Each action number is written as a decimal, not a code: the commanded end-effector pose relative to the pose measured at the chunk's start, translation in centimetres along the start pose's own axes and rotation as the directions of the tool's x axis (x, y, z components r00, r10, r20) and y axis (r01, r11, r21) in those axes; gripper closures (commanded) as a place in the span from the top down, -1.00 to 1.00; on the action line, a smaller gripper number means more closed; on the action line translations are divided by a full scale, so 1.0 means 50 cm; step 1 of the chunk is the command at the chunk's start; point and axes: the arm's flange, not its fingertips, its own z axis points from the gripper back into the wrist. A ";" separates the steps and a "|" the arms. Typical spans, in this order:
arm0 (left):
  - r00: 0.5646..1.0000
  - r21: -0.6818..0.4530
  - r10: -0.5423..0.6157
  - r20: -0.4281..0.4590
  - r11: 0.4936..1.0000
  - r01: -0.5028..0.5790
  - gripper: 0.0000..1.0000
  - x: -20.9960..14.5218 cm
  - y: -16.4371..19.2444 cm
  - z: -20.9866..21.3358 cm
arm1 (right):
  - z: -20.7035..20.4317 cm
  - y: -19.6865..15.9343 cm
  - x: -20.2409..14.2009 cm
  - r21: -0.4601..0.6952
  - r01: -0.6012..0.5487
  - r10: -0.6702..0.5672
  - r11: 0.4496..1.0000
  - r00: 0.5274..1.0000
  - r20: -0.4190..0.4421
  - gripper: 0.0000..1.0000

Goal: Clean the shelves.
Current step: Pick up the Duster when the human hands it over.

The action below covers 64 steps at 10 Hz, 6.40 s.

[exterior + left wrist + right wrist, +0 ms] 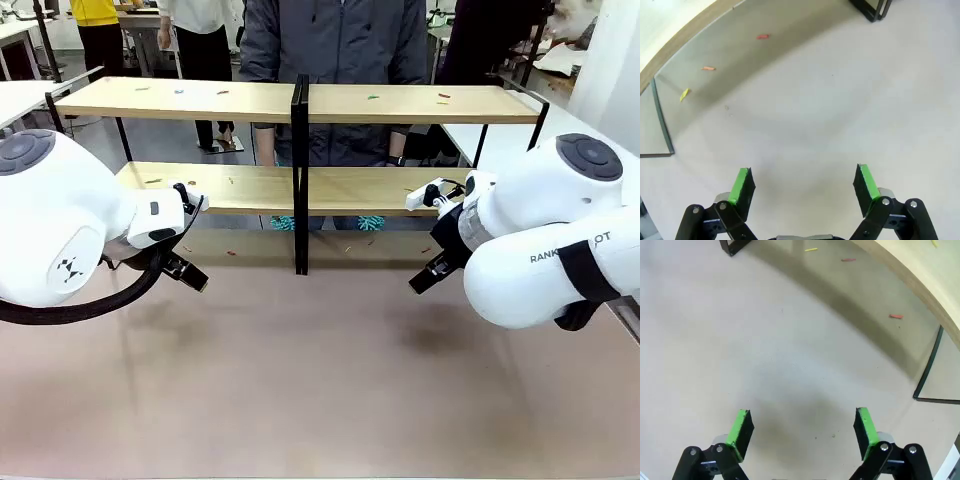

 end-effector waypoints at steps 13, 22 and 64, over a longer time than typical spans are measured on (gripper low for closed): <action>1.000 0.000 0.000 0.000 1.000 0.000 1.00 0.000 0.000 0.000 | 0.000 0.000 0.000 0.000 0.000 0.000 1.000 1.000 0.000 1.00; 0.882 0.149 -0.100 0.461 0.988 0.034 1.00 -0.128 -0.026 0.456 | 0.425 -0.040 -0.024 -0.216 0.001 0.063 0.976 0.955 0.289 1.00; 0.860 -0.060 0.139 0.490 0.990 -0.126 1.00 -0.002 0.087 0.619 | 0.542 0.141 0.097 -0.066 0.423 -0.348 0.904 0.816 0.462 1.00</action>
